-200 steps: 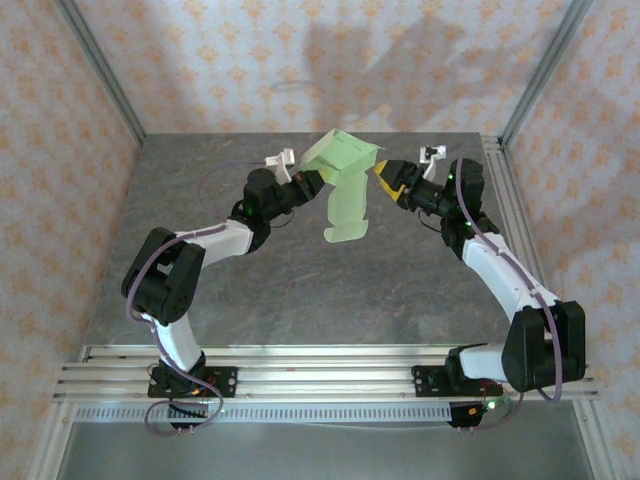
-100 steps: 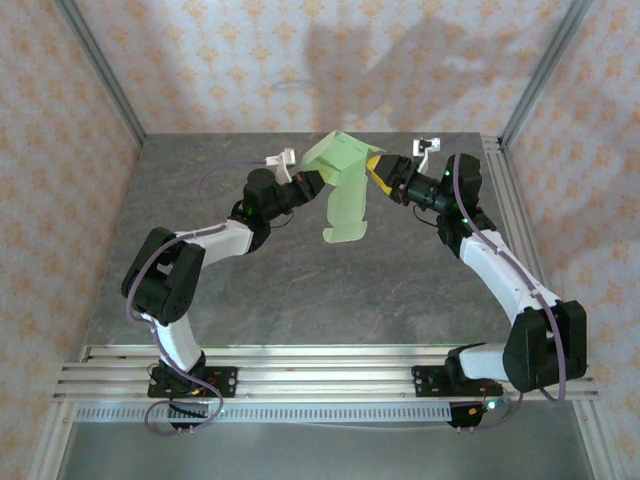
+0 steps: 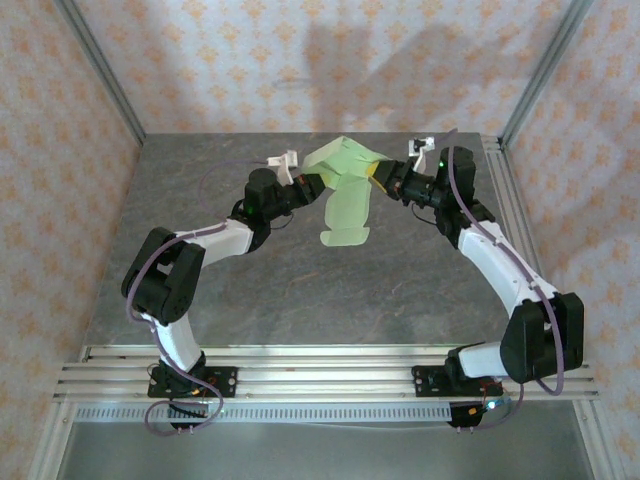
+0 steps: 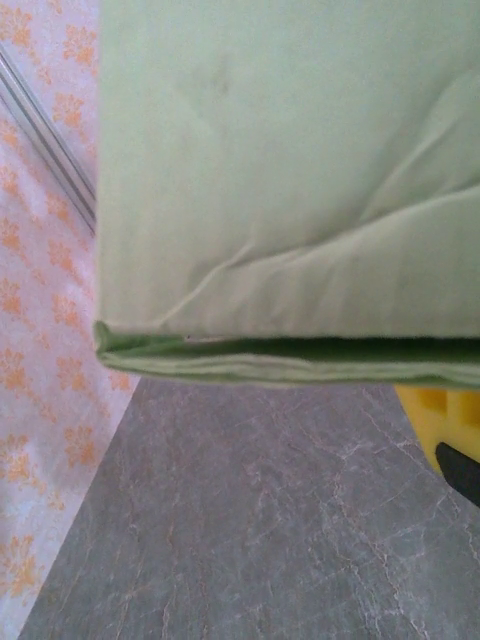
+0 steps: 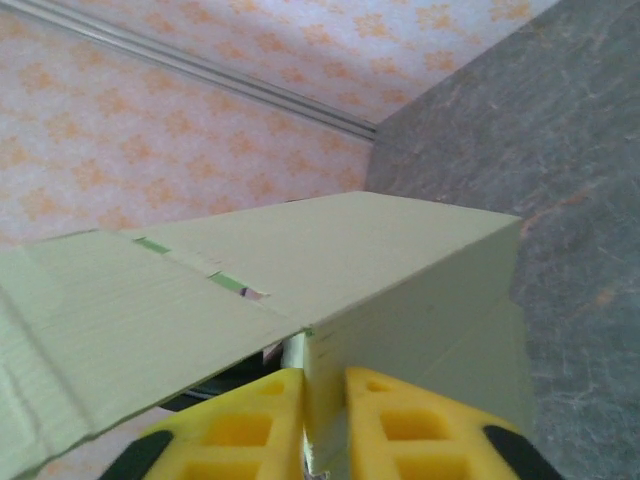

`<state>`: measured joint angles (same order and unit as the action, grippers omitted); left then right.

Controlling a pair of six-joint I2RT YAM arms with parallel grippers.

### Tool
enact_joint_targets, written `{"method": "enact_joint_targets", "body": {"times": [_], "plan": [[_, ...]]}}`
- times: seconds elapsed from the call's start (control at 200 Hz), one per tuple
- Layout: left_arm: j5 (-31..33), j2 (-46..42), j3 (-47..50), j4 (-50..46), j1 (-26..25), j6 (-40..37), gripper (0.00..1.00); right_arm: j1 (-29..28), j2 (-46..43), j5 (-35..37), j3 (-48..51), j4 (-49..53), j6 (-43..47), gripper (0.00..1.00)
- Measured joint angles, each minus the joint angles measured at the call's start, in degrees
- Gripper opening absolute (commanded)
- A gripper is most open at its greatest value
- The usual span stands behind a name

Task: Fold the paper box

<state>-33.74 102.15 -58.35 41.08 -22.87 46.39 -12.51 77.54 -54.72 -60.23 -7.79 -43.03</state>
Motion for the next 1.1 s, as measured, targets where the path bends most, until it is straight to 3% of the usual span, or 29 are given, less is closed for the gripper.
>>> {"method": "enact_joint_targets", "body": {"times": [0.115,0.185,0.27,0.305,0.445,0.621,0.726,0.801,0.946,1.101], "plan": [[0.76,0.02,-0.02,-1.49,-0.02,-0.42,0.0,0.02,0.0,1.29,-0.31,3.43,2.21,0.0],[1.03,0.02,-0.17,-2.25,-0.02,-0.94,0.0,0.0,0.0,1.73,-0.37,4.5,3.04,0.0],[1.18,0.02,-0.72,-3.21,-0.02,-1.53,0.0,0.0,0.0,2.16,-0.44,5.27,3.54,0.24],[1.22,0.0,-0.85,-3.28,-0.02,-1.66,0.0,0.0,0.0,2.32,-0.44,5.42,3.87,0.26],[1.22,0.02,-0.98,-3.8,-0.02,-1.86,0.0,-0.09,-0.02,2.51,-0.57,5.73,4.28,0.0],[1.27,0.02,-0.98,-4.35,-0.02,-1.92,0.0,-0.09,-0.02,2.67,-0.76,6.58,5.03,0.0],[1.22,0.0,-1.09,-4.5,-0.02,-1.92,0.0,-0.09,-0.02,2.64,-0.76,6.97,5.31,0.34],[1.46,0.0,-1.29,-4.52,-0.02,-1.92,0.0,-0.09,-0.04,2.86,-0.83,7.34,5.51,0.49],[3.98,0.02,-1.62,-4.96,-0.02,-1.9,0.0,-0.11,-1.18,5.73,-1.33,10.45,7.96,0.62],[9.22,0.0,-1.62,-8.13,-0.02,-1.68,0.0,-0.31,-3.58,10.71,-4.17,16.96,11.3,0.65]]}}
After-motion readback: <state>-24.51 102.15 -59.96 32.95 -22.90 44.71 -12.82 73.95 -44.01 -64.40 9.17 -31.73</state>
